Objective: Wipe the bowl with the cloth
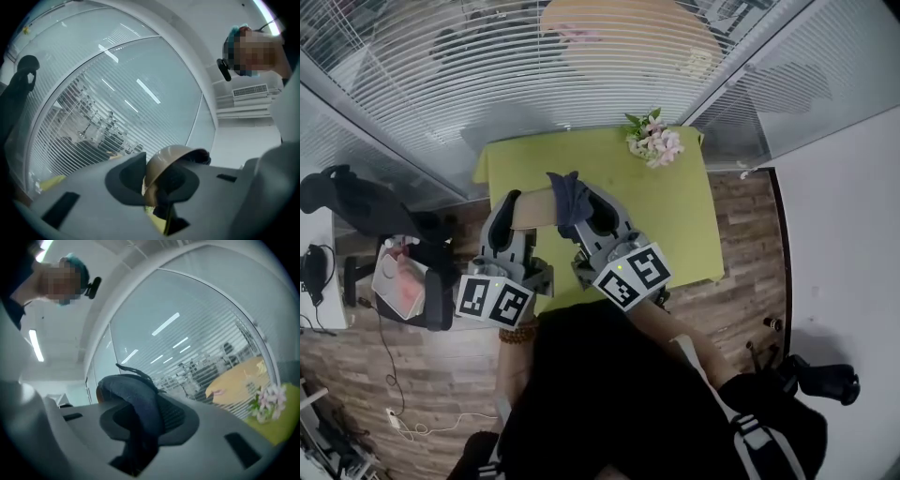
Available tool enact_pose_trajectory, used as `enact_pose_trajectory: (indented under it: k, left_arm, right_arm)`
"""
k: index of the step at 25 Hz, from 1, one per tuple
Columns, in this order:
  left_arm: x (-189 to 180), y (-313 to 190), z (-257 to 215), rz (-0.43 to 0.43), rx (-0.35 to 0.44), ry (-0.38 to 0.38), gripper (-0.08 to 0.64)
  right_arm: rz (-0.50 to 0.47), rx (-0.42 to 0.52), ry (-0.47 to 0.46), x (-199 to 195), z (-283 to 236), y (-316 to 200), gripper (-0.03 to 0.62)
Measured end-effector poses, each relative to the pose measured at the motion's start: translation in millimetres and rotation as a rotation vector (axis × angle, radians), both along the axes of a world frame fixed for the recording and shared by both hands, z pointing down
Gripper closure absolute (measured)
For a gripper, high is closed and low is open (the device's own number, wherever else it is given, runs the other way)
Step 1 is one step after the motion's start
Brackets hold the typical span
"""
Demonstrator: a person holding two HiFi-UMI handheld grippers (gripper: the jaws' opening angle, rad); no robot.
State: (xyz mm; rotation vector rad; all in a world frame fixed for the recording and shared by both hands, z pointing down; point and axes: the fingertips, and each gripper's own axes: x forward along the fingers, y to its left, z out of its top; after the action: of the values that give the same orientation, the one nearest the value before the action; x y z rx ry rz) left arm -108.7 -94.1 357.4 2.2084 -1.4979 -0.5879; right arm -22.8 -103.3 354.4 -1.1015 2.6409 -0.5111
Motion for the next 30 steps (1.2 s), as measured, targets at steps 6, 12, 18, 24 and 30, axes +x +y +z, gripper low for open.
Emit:
enact_pose_trajectory:
  k: [6, 12, 18, 24, 30]
  left_arm:
    - [4.8, -5.4, 9.8, 0.011, -0.019, 0.032, 0.489]
    - [22.6, -6.3, 30.7, 0.051, -0.051, -0.516, 0.462]
    - [31.3, -5.6, 30.8, 0.073, -0.090, -0.504, 0.515]
    - [19.5, -6.4, 10.0, 0.050, -0.055, -0.262, 0.517]
    - [8.4, -4.8, 10.3, 0.015, -0.048, -0.090, 0.512]
  right_arm:
    - [-0.025, -0.096, -0.010, 4.1, 15.9, -8.7, 0.504]
    - [0.055, 0.510, 0.795, -0.2, -0.9, 1.4, 0.526]
    - [0.128, 0.775, 0.922, -6.8, -14.4, 23.2, 0.526]
    - [0.105, 0.450, 0.527, -2.9, -20.8, 7.5, 0.525]
    - [-0.021, 0.149, 0.211, -1.6, -4.6, -3.9, 0.509]
